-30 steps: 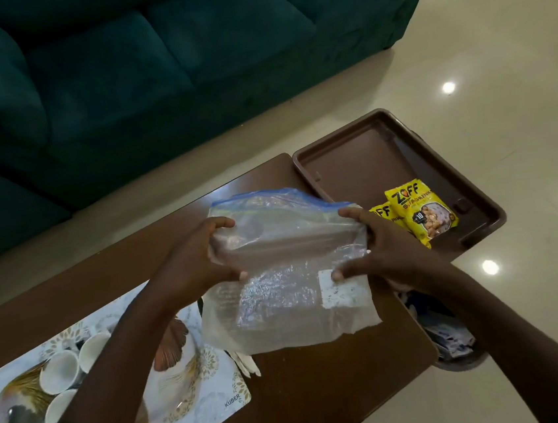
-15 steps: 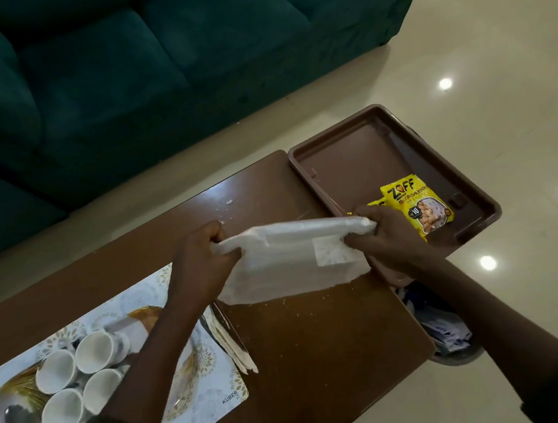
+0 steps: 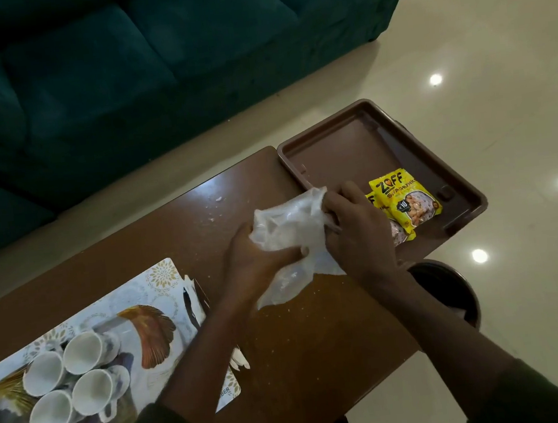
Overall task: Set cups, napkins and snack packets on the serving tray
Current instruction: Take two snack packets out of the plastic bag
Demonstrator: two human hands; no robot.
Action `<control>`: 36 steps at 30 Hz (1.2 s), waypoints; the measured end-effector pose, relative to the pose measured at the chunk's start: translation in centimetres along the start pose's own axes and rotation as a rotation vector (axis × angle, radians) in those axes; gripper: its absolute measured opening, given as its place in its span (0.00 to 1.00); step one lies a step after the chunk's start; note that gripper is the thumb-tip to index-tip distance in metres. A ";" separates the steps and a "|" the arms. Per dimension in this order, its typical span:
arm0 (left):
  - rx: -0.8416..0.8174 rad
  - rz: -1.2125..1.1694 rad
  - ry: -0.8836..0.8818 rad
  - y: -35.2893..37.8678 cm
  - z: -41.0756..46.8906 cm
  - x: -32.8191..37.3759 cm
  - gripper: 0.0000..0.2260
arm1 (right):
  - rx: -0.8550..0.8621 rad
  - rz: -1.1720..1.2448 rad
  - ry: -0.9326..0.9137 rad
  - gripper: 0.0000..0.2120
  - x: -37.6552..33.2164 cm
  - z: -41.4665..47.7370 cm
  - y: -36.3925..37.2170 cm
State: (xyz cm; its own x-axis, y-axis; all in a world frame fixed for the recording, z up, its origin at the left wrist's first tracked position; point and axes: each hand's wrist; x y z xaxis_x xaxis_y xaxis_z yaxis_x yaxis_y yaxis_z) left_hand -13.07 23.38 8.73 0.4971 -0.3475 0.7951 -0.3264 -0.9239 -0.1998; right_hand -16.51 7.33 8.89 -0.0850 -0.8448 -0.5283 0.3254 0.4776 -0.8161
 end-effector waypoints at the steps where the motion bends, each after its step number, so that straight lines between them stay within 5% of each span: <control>1: 0.085 0.087 0.038 0.8 0.0 0.0 0.33 | 0.028 0.025 -0.003 0.10 -0.6 -0.2 0.0; 5: 0.283 0.234 0.135 3.0 -0.2 -0.1 0.23 | 0.060 0.219 0.038 0.18 -3.5 -2.6 0.8; 9: 0.051 -0.078 -0.020 3.7 -1.4 -0.3 0.10 | 0.114 0.353 0.120 0.22 -4.4 -4.8 2.4; 16: -0.162 -0.659 -0.260 2.2 -2.7 -0.2 0.17 | 0.010 0.366 -0.044 0.19 -2.0 -4.8 3.7; 20: -0.352 -0.943 -0.273 1.7 -2.9 0.8 0.22 | -0.111 0.472 0.104 0.25 -1.0 -5.6 3.3; 23: -0.337 -0.785 -0.265 2.7 -2.5 0.5 0.27 | -0.251 0.506 0.105 0.26 -0.3 -7.3 2.3; 26: -0.191 -0.715 -0.301 4.4 -1.9 -1.1 0.22 | -0.321 0.636 0.141 0.22 0.0 -9.0 1.1; 30: -0.167 -0.599 -0.285 5.7 -0.6 -2.4 0.18 | 0.027 0.596 0.379 0.17 2.0 -9.3 -1.4; 32: -0.233 -0.613 -0.277 6.9 -0.2 -2.5 0.18 | 0.127 0.470 0.491 0.21 4.1 -9.5 -2.7; 34: -0.270 -0.619 -0.320 9.4 -0.5 -2.7 0.16 | -0.004 0.652 0.668 0.36 5.4 -10.0 -3.8; 36: -0.233 -0.468 -0.331 12.1 -0.9 -3.5 0.09 | -0.074 0.910 0.772 0.35 6.0 -11.7 -3.9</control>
State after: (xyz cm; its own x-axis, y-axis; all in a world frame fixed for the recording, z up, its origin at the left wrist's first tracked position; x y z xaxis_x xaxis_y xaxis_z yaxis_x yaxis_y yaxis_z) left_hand -19.48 13.53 4.07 0.8409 0.0206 0.5409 -0.1618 -0.9440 0.2876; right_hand -29.30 3.17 6.16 -0.4032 0.1667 -0.8998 0.5068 0.8594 -0.0678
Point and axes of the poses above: each hand's wrist, its own z-axis towards the middle knuckle, its own y-axis out of the palm, x = y × z
